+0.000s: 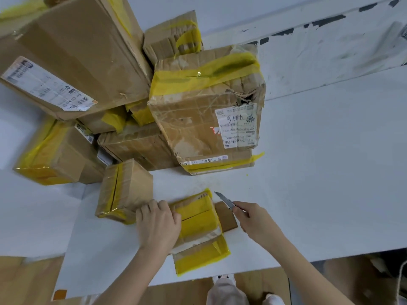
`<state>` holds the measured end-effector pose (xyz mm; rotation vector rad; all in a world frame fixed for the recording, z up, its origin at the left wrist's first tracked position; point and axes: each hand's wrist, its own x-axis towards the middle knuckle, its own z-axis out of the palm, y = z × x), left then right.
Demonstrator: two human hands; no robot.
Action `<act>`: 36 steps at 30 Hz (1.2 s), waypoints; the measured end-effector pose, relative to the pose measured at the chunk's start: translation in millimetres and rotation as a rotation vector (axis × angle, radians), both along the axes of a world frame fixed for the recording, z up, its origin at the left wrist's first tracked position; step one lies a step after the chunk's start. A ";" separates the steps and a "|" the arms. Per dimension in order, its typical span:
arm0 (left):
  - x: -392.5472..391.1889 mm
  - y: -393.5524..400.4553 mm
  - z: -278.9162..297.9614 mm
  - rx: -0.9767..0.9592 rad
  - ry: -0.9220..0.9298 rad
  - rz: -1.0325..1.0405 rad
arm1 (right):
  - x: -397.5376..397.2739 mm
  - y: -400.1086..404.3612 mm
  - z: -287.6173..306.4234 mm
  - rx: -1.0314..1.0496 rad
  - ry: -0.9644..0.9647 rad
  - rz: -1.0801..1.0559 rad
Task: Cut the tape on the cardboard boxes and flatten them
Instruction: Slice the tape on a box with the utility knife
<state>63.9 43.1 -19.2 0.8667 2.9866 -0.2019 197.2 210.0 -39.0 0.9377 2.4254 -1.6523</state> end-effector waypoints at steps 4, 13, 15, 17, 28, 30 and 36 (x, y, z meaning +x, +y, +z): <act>-3.6 -5.4 -18.5 0.426 -0.242 0.029 | -0.6 -0.7 -2.5 0.058 -0.032 0.030; -6.6 -8.6 -24.4 0.527 -0.282 0.040 | -4.2 -6.7 1.0 0.119 -0.061 0.064; -6.6 -8.3 -24.8 0.541 -0.277 0.039 | -5.1 -7.6 1.9 0.128 -0.082 0.069; -6.1 -8.0 -24.8 0.549 -0.273 0.039 | -6.3 -8.2 2.6 0.131 -0.096 0.071; -5.9 -7.2 -25.8 0.562 -0.242 0.034 | -9.2 -10.1 -1.3 0.164 -0.091 0.068; -5.6 -6.8 -26.3 0.558 -0.237 0.038 | -8.3 -11.0 -2.4 0.166 -0.094 0.068; -5.6 -6.9 -26.1 0.556 -0.234 0.040 | -8.1 -13.7 -1.7 0.179 -0.090 0.088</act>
